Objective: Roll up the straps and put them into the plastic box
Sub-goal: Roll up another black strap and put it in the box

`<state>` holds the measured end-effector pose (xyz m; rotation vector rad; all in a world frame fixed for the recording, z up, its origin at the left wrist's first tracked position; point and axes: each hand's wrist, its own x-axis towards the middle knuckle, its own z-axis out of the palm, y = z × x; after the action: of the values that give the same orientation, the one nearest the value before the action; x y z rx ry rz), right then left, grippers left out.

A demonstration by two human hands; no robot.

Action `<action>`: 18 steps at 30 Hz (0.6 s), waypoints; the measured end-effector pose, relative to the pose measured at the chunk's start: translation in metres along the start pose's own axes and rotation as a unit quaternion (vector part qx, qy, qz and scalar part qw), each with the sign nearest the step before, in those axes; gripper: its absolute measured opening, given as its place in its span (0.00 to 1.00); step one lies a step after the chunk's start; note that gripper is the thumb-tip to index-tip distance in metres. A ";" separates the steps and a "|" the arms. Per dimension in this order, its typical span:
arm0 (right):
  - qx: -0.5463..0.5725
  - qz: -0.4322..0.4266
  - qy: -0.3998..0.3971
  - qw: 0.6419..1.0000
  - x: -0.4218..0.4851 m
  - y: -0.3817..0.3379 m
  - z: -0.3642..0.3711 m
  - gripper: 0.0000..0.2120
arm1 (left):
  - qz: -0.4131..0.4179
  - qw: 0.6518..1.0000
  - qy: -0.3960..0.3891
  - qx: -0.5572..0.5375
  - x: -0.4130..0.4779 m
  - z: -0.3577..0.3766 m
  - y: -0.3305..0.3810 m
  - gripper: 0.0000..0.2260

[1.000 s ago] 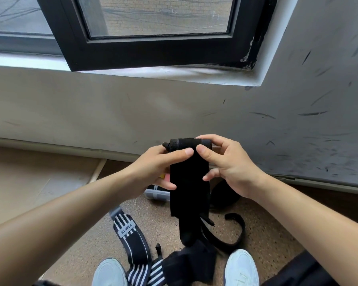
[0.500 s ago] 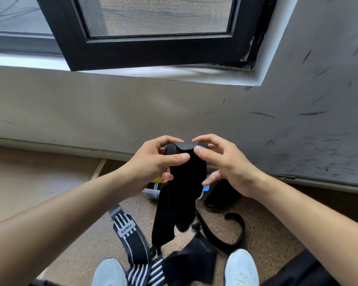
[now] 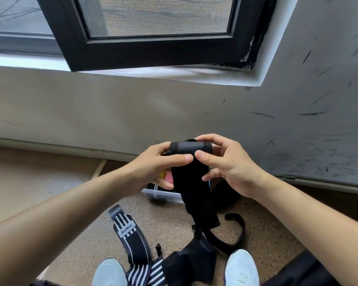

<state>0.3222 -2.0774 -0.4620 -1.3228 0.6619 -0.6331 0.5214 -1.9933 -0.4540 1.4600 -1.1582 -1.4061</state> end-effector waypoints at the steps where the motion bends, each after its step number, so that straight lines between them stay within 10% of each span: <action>1: -0.004 -0.008 -0.001 1.000 0.000 0.001 0.000 0.14 | -0.003 1.000 -0.002 -0.002 -0.001 0.000 0.002 0.21; 18: -0.010 0.076 -0.018 0.997 0.002 -0.004 0.004 0.26 | 0.080 0.993 0.077 -0.030 0.001 0.000 0.009 0.15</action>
<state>0.3262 -2.0769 -0.4578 -1.2860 0.7345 -0.4794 0.5201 -1.9965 -0.4457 1.3755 -1.1001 -1.1880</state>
